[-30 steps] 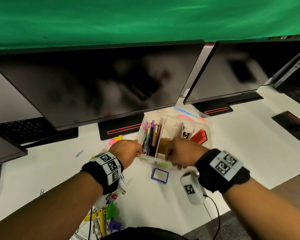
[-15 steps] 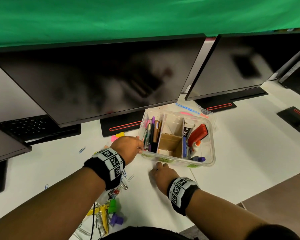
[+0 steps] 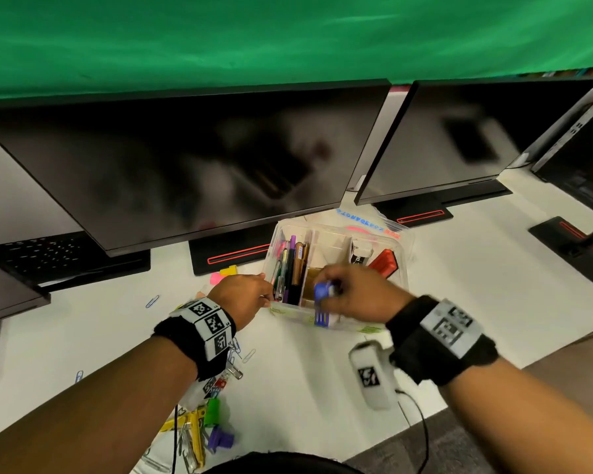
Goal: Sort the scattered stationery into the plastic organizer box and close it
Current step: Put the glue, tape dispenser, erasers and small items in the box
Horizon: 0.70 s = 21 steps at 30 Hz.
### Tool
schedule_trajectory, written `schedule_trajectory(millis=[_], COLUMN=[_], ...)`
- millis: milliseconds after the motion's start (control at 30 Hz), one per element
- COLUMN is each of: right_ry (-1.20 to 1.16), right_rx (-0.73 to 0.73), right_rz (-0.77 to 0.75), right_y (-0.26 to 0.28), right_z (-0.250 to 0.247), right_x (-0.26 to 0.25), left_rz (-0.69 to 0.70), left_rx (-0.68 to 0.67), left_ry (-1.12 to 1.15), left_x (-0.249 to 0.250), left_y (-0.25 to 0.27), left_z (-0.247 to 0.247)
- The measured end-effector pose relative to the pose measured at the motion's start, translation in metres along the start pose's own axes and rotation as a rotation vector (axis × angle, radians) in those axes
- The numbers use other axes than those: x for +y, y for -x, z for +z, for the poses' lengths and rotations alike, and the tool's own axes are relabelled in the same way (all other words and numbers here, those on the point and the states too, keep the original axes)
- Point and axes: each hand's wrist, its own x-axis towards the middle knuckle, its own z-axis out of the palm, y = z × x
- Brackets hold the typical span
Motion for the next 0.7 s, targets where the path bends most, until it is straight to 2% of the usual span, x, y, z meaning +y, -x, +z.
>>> schedule_trajectory(millis=[100, 200, 367, 467, 567, 700], right_ry=[-0.011, 0.205, 0.424, 0.416, 0.413, 0.561], right_rx=[0.165, 0.238, 0.147, 0.127, 0.096, 0.060], right_rz=[0.134, 0.294, 0.508, 0.571, 0.587, 0.533], right_y=[-0.016, -0.037, -0.070, -0.083, -0.087, -0.073], right_z=[-0.036, -0.054, -0.054, -0.046, -0.037, -0.028], right_x=[0.021, 0.044, 0.062, 0.062, 0.062, 0.062], left_rz=[-0.003, 0.000, -0.010, -0.008, -0.015, -0.010], left_rx=[0.012, 0.008, -0.001, -0.003, -0.019, -0.019], left_ry=[0.005, 0.034, 0.057, 0.053, 0.073, 0.077], left_x=[0.000, -0.002, -0.004, -0.005, -0.006, -0.005], left_y=[0.001, 0.001, -0.001, -0.001, 0.000, 0.001], left_z=[0.000, 0.001, 0.003, 0.004, 0.004, 0.004])
